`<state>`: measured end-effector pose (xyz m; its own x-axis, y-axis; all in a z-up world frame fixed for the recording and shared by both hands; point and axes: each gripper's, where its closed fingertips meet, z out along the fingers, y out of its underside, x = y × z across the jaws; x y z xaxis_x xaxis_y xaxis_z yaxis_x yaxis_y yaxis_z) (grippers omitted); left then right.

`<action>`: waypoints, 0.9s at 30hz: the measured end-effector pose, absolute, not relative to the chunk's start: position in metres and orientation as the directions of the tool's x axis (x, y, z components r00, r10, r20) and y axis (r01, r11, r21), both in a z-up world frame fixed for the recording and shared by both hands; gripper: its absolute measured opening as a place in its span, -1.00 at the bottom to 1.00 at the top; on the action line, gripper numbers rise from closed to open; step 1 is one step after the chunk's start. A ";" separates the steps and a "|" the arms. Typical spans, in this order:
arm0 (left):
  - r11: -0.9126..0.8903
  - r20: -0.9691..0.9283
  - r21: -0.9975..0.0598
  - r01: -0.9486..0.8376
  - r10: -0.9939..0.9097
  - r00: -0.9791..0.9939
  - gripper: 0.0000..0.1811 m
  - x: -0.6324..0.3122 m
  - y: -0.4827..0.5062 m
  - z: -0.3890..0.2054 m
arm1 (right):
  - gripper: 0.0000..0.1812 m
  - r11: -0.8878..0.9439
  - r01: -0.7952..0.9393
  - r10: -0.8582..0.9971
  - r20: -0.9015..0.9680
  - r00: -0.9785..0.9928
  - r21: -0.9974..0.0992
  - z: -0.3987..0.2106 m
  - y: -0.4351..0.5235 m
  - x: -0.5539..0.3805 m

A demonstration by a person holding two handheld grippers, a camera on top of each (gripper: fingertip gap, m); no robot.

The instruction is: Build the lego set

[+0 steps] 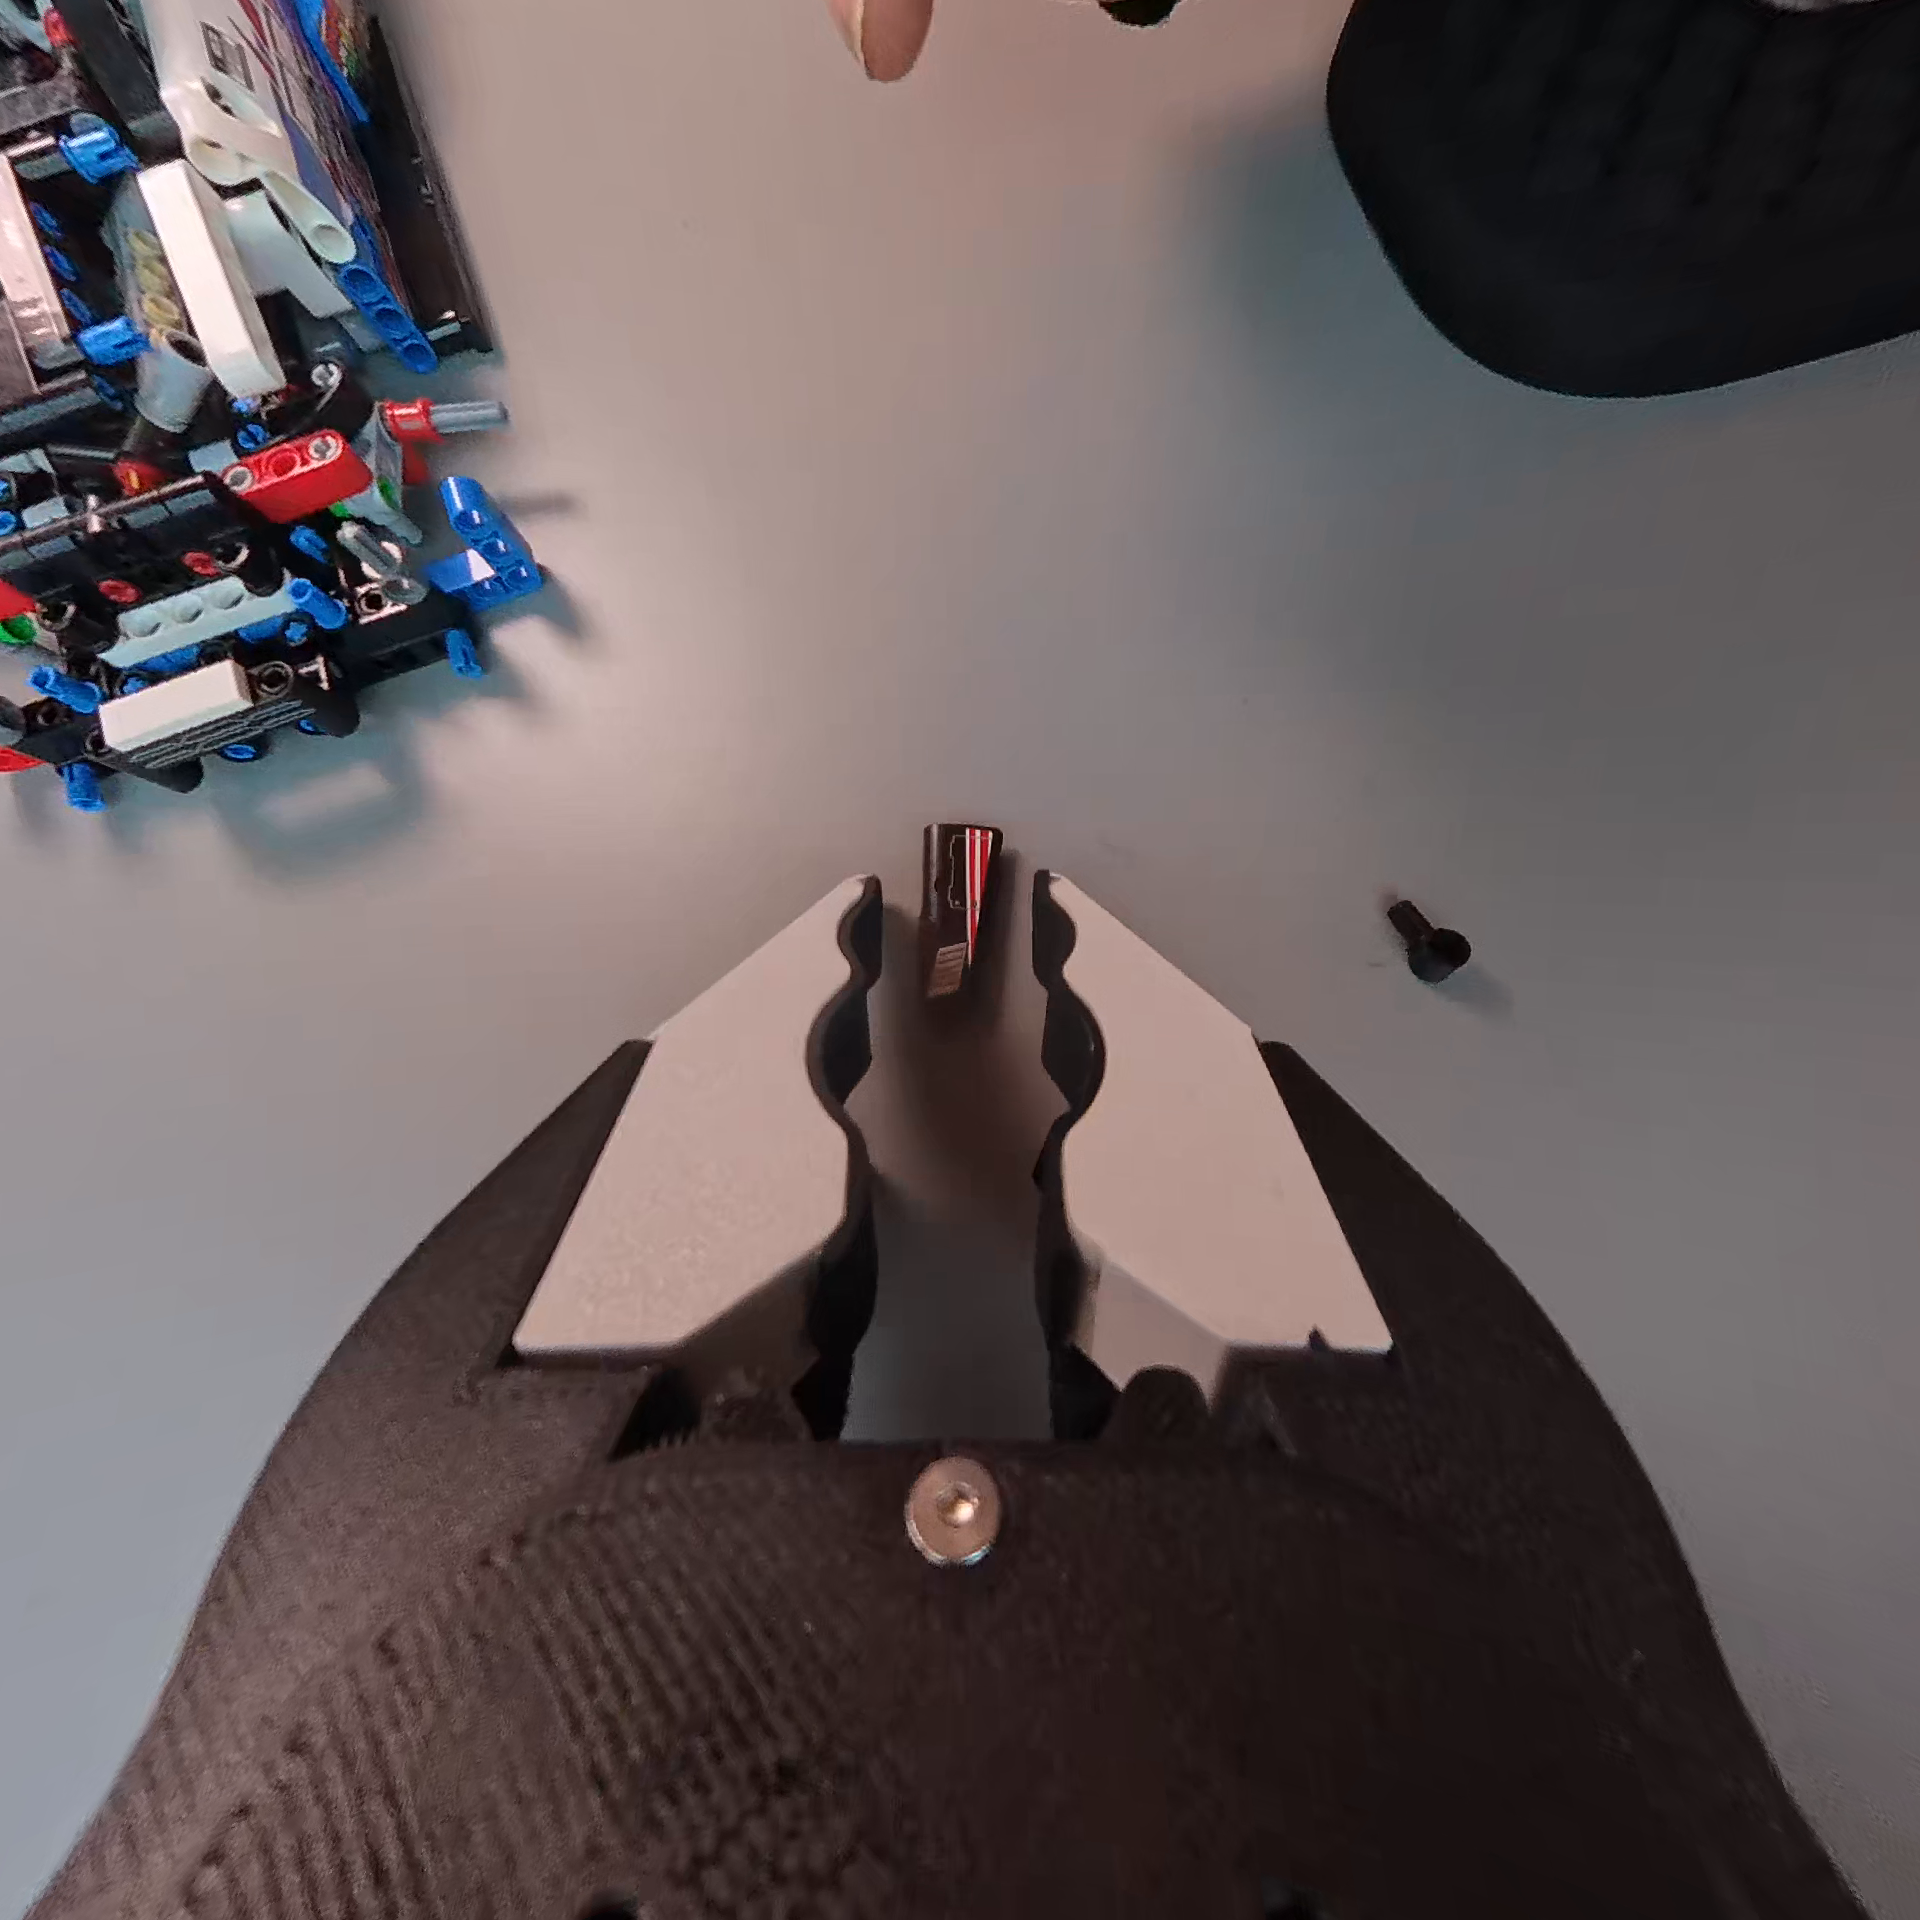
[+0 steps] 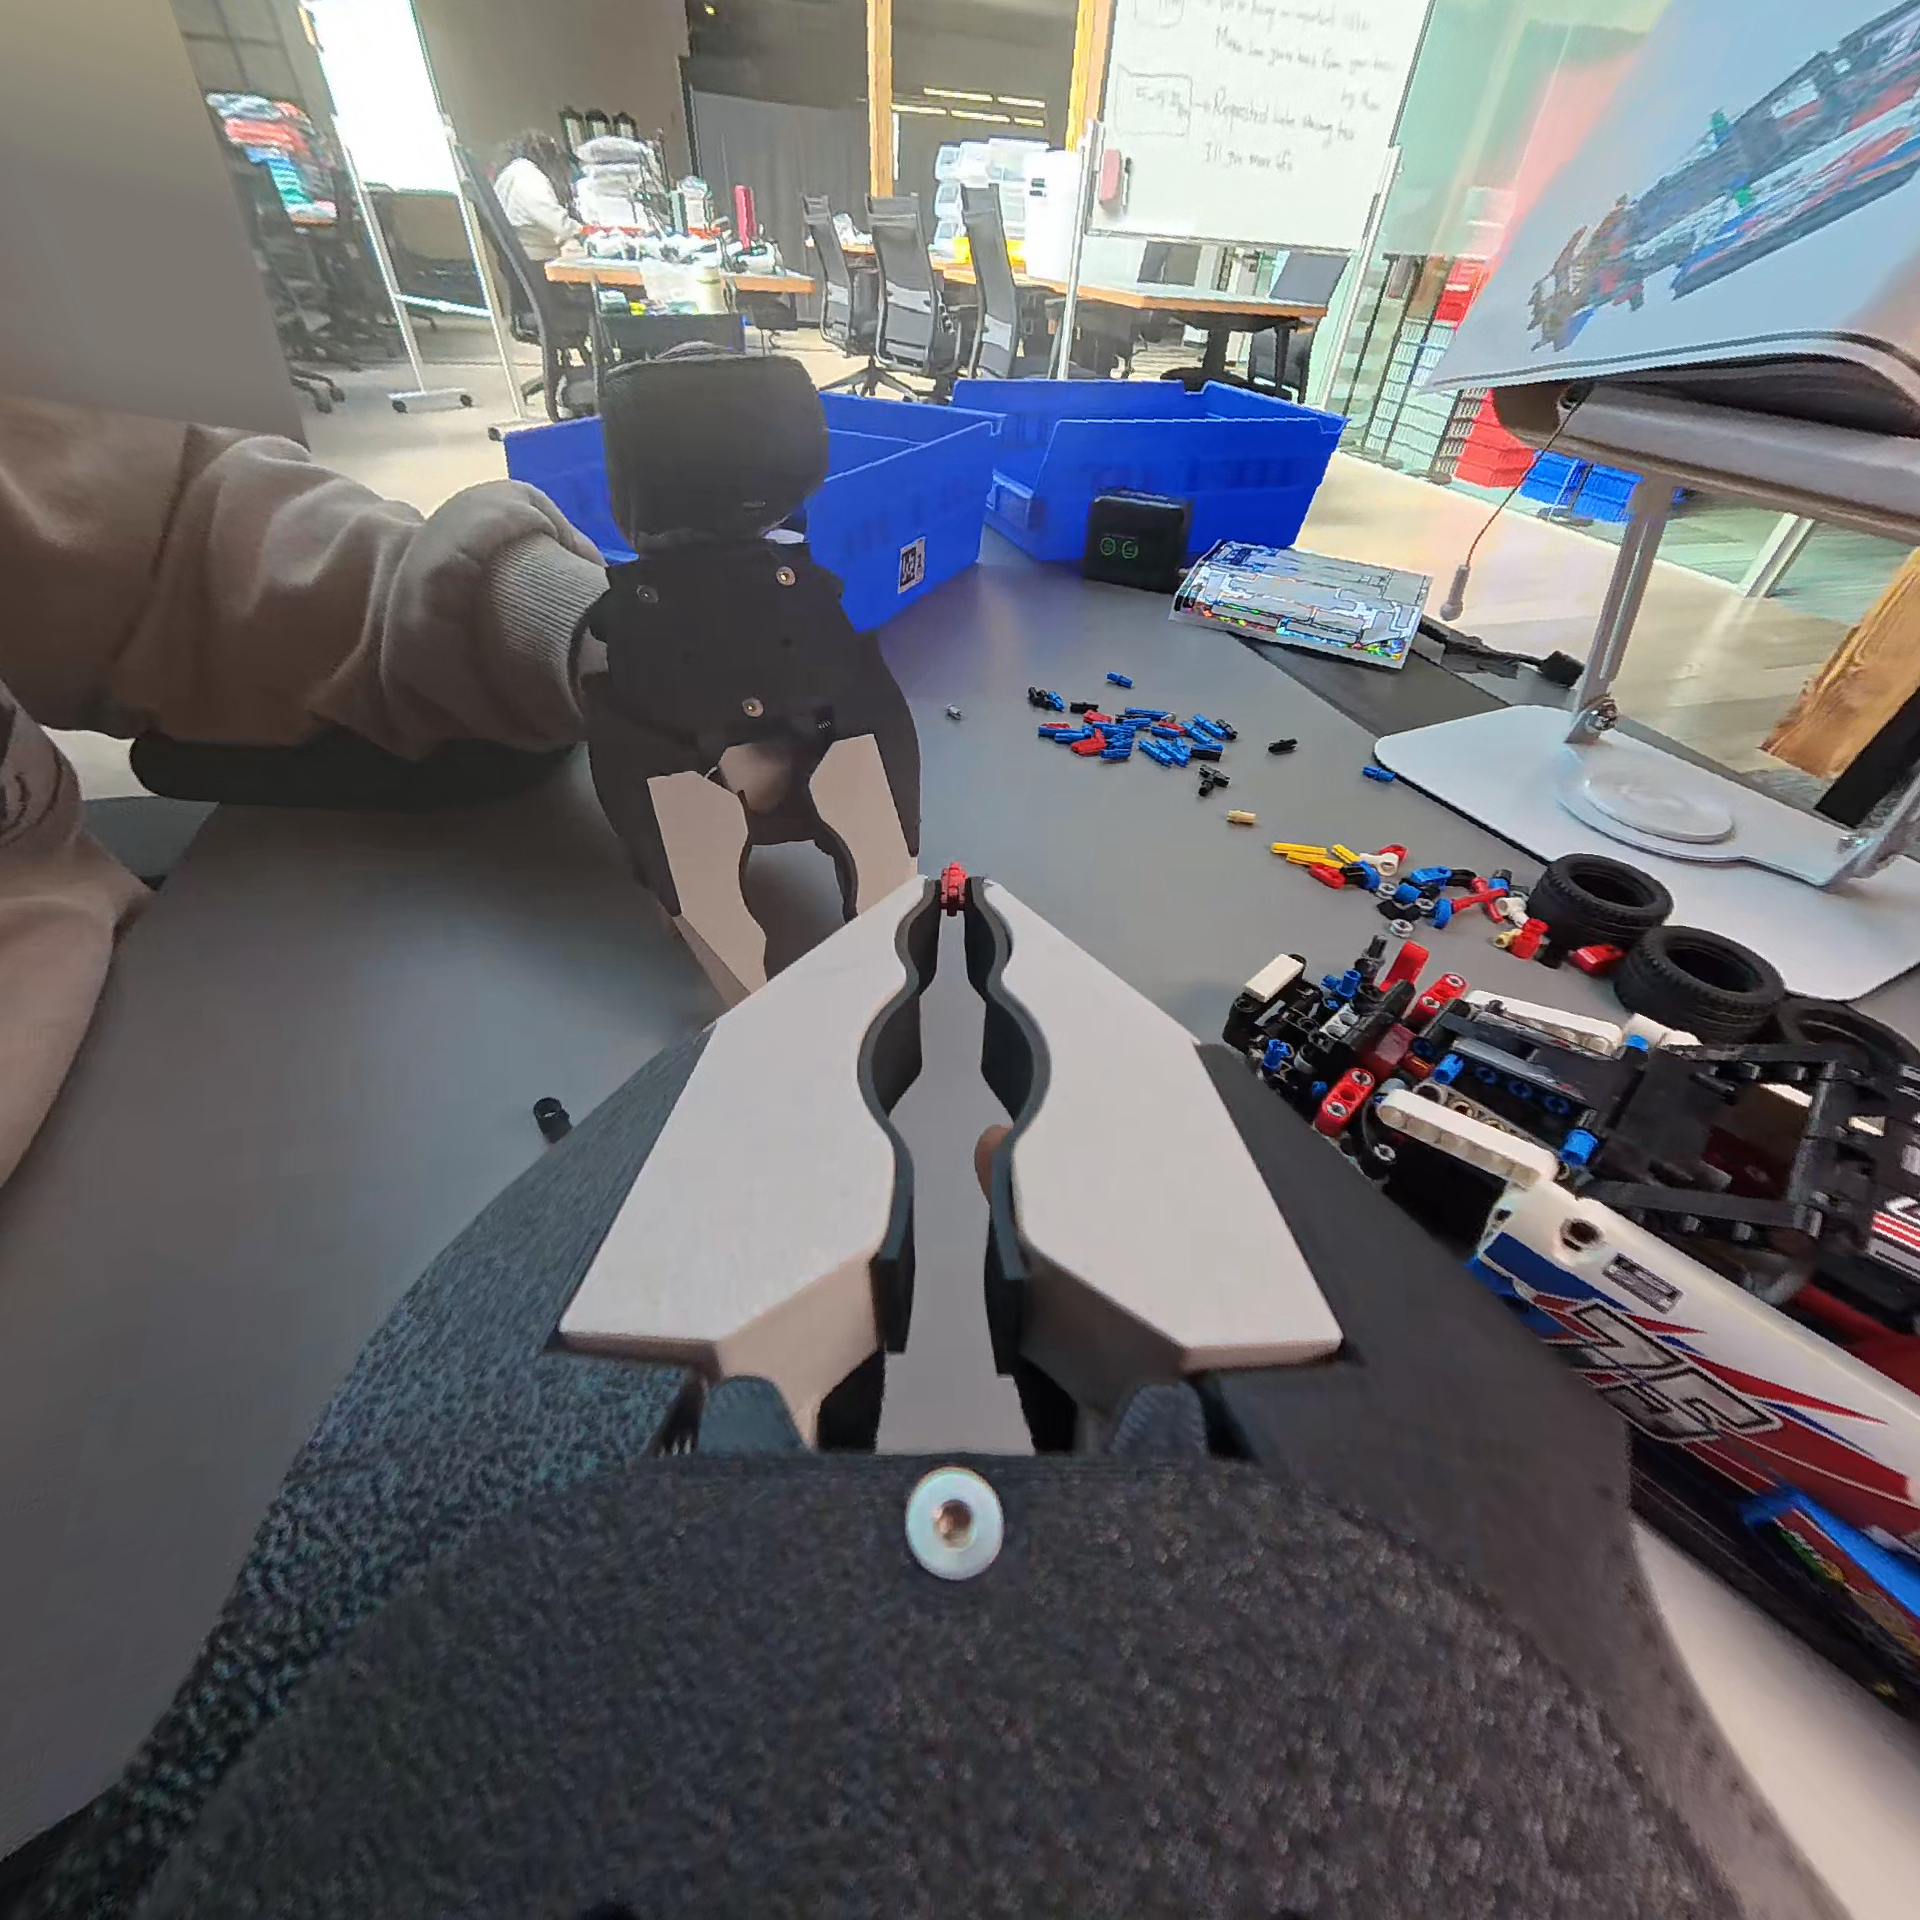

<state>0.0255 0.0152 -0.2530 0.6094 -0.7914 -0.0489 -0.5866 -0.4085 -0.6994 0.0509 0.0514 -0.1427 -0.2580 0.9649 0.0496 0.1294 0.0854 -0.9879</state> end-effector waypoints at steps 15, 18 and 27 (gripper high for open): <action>-0.109 -0.025 -0.972 -0.210 -0.833 0.552 -0.88 0.041 -0.005 -0.172 | -0.97 0.136 0.155 0.896 0.055 -0.440 -0.979 -0.151 0.005 0.052; -0.091 -0.032 -0.976 -0.199 -0.841 0.540 -0.88 0.043 -0.008 -0.168 | -0.97 0.145 0.171 0.893 0.054 -0.446 -0.975 -0.155 0.002 0.050; -0.059 -0.079 -0.969 -0.239 -0.846 0.527 -0.88 0.049 -0.012 -0.171 | -0.97 0.137 0.208 0.877 0.021 -0.480 -0.969 -0.163 -0.005 0.049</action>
